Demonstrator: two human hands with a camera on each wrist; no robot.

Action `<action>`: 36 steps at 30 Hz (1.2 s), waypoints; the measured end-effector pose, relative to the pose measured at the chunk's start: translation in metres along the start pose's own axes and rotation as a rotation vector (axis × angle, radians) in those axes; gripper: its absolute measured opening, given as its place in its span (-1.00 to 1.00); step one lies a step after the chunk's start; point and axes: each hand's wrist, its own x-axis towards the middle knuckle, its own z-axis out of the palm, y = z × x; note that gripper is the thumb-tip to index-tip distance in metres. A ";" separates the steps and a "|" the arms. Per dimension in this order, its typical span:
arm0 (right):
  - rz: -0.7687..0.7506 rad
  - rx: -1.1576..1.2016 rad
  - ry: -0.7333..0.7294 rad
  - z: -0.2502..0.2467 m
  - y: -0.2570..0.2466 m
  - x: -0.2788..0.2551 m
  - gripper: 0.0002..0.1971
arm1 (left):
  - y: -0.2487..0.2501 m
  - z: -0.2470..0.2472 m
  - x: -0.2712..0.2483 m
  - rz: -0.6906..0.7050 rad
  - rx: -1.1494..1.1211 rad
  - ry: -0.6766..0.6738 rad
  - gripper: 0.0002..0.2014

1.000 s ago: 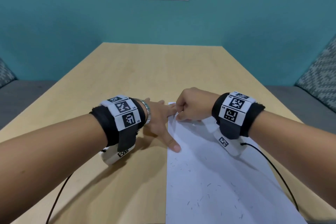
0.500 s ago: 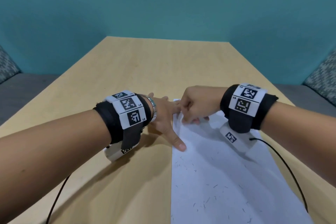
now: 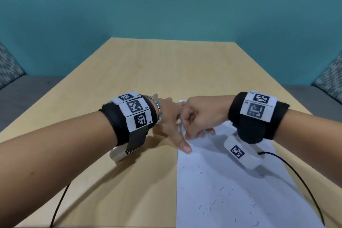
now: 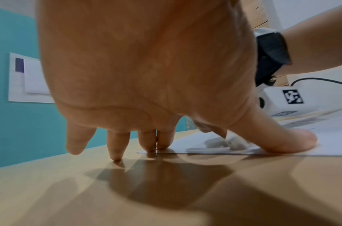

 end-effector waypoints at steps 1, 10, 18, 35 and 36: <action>0.007 -0.017 0.009 -0.003 0.002 0.000 -0.85 | 0.000 0.000 0.001 -0.008 0.006 -0.008 -0.02; 0.018 -0.038 0.039 -0.004 0.004 -0.001 -0.82 | 0.002 -0.002 0.000 -0.027 -0.018 -0.018 0.02; 0.013 -0.031 0.028 0.001 0.008 -0.008 -0.82 | 0.002 -0.002 0.001 -0.069 -0.010 -0.014 0.22; 0.037 -0.082 0.104 0.002 0.007 -0.008 -0.84 | 0.006 -0.005 -0.002 -0.109 -0.001 -0.026 0.27; 0.047 -0.086 0.081 0.001 0.008 -0.012 -0.83 | 0.007 -0.005 -0.002 -0.113 0.007 -0.025 0.28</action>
